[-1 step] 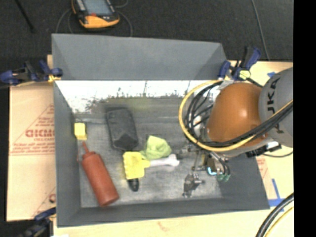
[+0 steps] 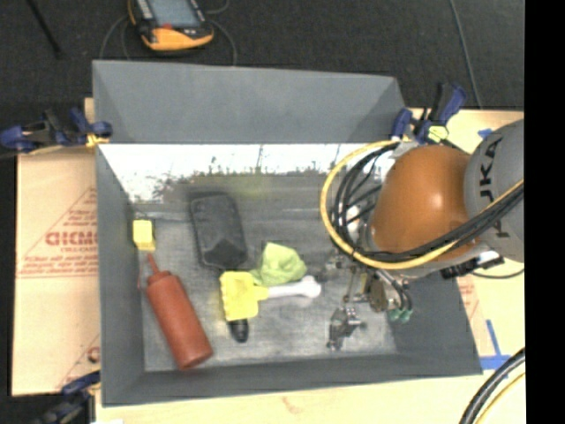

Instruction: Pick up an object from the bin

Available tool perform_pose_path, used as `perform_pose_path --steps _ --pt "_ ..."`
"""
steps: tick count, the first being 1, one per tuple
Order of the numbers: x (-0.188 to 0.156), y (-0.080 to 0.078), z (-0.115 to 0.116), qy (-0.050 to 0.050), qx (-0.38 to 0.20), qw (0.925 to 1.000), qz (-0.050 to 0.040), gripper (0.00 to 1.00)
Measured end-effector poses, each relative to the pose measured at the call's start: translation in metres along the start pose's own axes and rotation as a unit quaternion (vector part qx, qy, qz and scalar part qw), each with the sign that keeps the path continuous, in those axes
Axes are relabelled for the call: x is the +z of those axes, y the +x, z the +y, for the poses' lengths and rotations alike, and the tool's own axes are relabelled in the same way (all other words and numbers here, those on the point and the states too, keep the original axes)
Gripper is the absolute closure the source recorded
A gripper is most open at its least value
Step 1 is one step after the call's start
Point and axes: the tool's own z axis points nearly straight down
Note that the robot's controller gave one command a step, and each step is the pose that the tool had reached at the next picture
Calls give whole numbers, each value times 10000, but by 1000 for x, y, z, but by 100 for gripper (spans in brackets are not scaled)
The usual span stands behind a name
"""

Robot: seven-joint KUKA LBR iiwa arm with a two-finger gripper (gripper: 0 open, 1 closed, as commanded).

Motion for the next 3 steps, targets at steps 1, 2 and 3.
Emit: perform_pose_path --steps 1,2,3 --pt "70 -61 25 -8 490 9988 -39 0" --pt "106 -85 31 -7 529 9986 -49 0" --pt "92 -74 33 -5 760 9971 -17 0"
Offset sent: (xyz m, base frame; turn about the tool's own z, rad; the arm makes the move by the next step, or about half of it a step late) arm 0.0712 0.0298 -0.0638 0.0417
